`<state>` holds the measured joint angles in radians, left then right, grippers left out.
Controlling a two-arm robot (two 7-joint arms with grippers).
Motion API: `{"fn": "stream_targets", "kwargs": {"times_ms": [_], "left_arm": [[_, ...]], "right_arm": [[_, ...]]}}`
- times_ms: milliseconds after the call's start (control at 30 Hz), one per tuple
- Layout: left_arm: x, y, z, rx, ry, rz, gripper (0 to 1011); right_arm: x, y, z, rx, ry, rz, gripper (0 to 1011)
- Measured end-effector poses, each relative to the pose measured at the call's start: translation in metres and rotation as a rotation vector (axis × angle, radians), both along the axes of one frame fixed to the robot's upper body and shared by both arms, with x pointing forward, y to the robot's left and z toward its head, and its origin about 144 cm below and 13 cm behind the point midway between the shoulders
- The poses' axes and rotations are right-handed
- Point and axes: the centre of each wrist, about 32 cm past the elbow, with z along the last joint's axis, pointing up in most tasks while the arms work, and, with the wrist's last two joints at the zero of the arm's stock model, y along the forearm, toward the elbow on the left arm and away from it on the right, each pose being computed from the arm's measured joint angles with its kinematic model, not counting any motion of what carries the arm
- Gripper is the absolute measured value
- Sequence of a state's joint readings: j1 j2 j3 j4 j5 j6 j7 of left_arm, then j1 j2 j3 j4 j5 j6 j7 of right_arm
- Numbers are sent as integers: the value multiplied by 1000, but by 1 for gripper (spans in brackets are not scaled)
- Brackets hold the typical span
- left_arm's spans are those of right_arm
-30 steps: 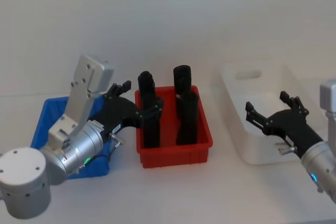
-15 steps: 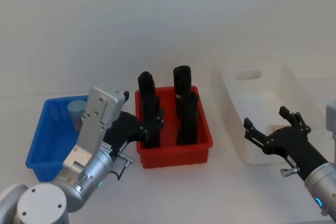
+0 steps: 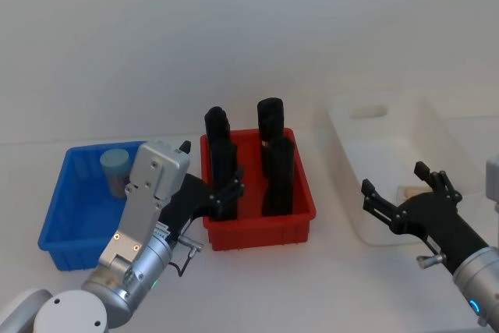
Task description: Pick the cotton swabs from the blue box and place them into the white box.
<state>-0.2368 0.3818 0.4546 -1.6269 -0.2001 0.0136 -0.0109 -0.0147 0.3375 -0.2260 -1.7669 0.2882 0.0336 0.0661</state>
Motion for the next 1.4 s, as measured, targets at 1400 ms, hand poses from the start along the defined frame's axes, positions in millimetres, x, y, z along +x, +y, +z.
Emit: {"fn": "stream_targets", "kwargs": {"times_ms": [1400], "left_arm": [[0,0,0,0,0,1,1004]], "right_arm": [[66,4,-21,-31,19,101,1001]]}}
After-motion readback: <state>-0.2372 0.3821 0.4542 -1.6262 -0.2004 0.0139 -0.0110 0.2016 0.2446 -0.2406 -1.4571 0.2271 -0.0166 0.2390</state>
